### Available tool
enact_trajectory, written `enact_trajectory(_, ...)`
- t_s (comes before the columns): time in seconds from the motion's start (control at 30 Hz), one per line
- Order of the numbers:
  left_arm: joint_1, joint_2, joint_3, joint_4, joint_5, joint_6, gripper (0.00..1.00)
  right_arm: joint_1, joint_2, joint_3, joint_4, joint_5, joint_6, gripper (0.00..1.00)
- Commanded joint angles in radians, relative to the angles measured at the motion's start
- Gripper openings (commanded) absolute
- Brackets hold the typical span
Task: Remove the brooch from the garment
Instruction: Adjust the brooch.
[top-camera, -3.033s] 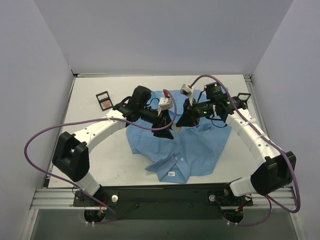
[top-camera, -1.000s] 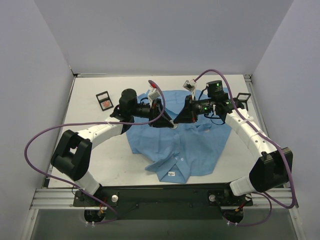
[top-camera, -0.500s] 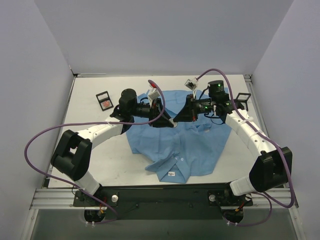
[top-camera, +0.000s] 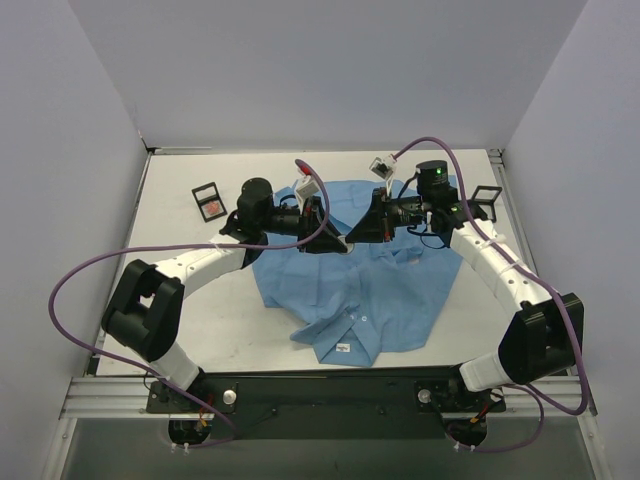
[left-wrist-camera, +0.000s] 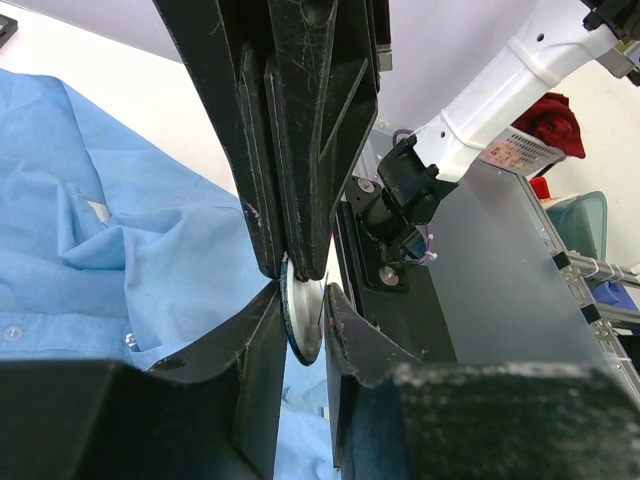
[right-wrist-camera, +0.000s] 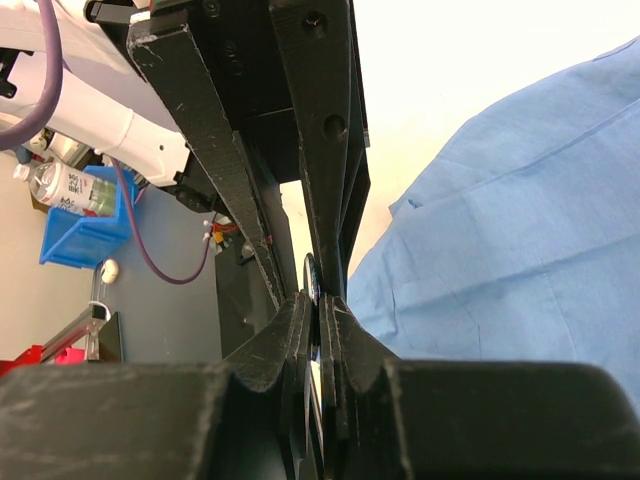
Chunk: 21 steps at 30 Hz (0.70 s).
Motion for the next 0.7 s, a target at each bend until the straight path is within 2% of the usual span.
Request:
enact_trajectory(0.0, 0.002, -0.014, -0.002, 0.071, 0.013, -0.019, 0.29, -0.009, -0.027, -0.008, 0.043, -0.030, 0.009, 0.00)
enact_trajectory(0.47, 0.001, 0.009, -0.002, 0.113, 0.048, -0.060, 0.23, -0.009, -0.044, -0.014, 0.049, -0.013, -0.008, 0.00)
enact_trajectory(0.67, -0.011, 0.020, 0.012, 0.074, 0.067, -0.040, 0.12, 0.001, -0.059, -0.011, 0.028, 0.013, -0.040, 0.00)
